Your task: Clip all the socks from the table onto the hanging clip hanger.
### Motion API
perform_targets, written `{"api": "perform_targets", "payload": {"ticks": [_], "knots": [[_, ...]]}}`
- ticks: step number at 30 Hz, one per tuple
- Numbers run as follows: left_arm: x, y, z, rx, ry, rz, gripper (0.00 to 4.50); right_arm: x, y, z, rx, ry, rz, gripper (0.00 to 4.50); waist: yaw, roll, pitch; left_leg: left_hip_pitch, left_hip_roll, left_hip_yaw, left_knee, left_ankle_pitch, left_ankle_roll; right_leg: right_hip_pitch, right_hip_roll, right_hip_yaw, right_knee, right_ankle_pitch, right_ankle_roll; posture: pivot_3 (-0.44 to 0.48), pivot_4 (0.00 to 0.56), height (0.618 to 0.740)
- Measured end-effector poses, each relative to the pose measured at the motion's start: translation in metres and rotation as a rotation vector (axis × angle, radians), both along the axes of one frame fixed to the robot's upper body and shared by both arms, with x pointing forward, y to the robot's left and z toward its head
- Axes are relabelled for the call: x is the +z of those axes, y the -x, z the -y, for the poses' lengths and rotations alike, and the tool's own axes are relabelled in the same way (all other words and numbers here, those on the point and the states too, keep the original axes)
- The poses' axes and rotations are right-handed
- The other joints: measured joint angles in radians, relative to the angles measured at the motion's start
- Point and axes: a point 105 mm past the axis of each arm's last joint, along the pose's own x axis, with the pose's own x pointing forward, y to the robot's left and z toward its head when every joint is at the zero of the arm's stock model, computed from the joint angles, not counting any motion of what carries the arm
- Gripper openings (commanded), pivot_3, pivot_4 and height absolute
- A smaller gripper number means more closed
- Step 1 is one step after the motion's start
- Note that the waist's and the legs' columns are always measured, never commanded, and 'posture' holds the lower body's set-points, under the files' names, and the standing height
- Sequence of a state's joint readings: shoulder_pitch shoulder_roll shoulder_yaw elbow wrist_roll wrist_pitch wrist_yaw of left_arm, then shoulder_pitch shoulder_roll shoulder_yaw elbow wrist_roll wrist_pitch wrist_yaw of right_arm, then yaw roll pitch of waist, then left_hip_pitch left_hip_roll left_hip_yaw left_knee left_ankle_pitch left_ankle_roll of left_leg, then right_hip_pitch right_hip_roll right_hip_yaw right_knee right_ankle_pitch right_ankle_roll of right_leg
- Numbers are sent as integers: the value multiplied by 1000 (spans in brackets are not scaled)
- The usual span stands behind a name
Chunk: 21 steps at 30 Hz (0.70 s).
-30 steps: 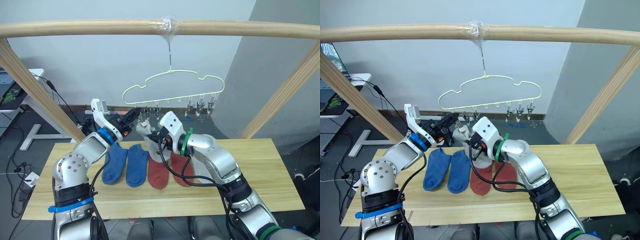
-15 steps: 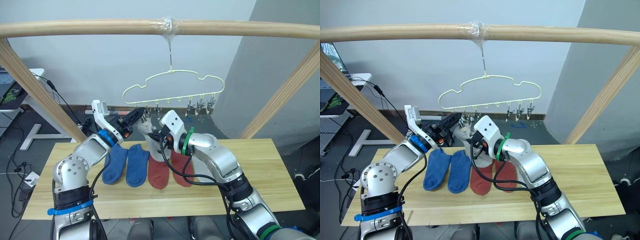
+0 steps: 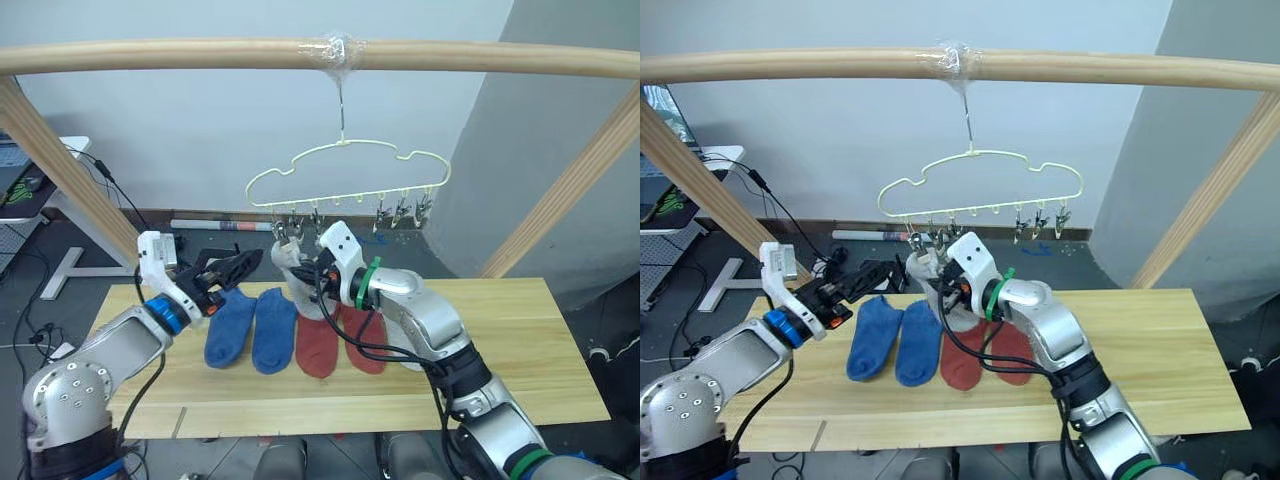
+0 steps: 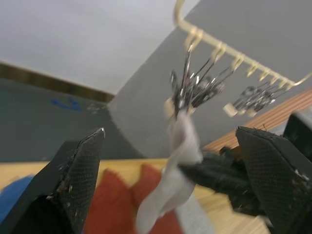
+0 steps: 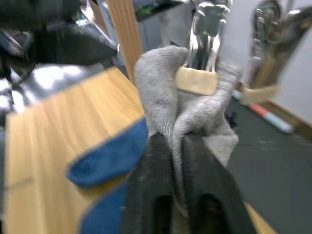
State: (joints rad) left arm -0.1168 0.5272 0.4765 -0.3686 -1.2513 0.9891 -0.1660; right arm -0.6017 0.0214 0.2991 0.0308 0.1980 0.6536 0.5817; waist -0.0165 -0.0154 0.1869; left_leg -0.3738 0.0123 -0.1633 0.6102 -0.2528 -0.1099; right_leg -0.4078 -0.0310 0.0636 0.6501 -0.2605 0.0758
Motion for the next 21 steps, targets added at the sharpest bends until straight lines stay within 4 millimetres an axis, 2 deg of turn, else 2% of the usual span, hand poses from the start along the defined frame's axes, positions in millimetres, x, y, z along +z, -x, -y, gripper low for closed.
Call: {"api": "perform_targets", "payload": {"ticks": [2, 4, 9, 12, 14, 16, 18, 19, 21], "knots": [[4, 0, 1, 7, -20, 28, 4500, 3, 2, -4, 20, -19, -21, 2078, 15, -1, 0, 0, 0, 0, 0, 0, 0, 1, 0, 0, -1, 1, -1, 182, 145, 740], [4, -2, 0, 27, -63, 46, 4500, -3, 3, -1, 22, 7, -39, 2784, 30, -1, -1, 0, 0, 0, 0, 0, 0, 1, 0, 0, -1, 1, -1, 182, 145, 740], [-3, 3, 3, 43, -191, 72, 4500, -22, 0, 20, -7, 77, -73, 4485, 39, -1, -1, 0, 0, 1, 0, 1, -1, 0, 1, 0, -1, 1, -1, 185, 138, 740], [-6, 9, 13, 11, -344, 134, 4500, -39, -1, 50, -65, 131, -91, 4485, 44, -1, -1, -1, 0, 1, 0, 1, -2, 0, 0, 1, -3, 1, -1, 178, 135, 740], [-7, 6, 20, 10, -416, 187, 4500, -46, -1, 76, -103, 178, -96, 4485, 48, -1, -1, -2, -1, 1, 0, 1, -1, 0, -1, 0, -3, 1, -1, 166, 135, 740], [-7, 1, 30, 23, -441, 238, 4500, -41, -1, 94, -133, 198, -62, 4485, 45, -1, -1, -2, -1, 1, 0, 0, 0, 0, -1, 1, -3, 1, -1, 166, 135, 740], [-7, -3, 45, 13, -463, 291, 4500, -26, 1, 100, -125, 194, -6, 4485, 42, -1, -1, -1, 0, 1, 0, 0, 0, 0, 0, 0, -2, 1, -1, 143, 141, 740], [-8, -5, 52, 10, -475, 319, 4097, -18, 3, 102, -117, 181, 20, 4500, 38, -1, -1, -1, 0, 2, 0, 0, 0, 0, 0, 1, -2, 1, -1, 133, 144, 740], [-9, -10, 63, 12, -492, 365, 3590, -6, 3, 108, -125, 163, 57, 4500, 36, -1, -1, -1, 0, 2, 0, 0, 1, 0, 0, 1, -2, 1, -1, 123, 144, 740]]}}
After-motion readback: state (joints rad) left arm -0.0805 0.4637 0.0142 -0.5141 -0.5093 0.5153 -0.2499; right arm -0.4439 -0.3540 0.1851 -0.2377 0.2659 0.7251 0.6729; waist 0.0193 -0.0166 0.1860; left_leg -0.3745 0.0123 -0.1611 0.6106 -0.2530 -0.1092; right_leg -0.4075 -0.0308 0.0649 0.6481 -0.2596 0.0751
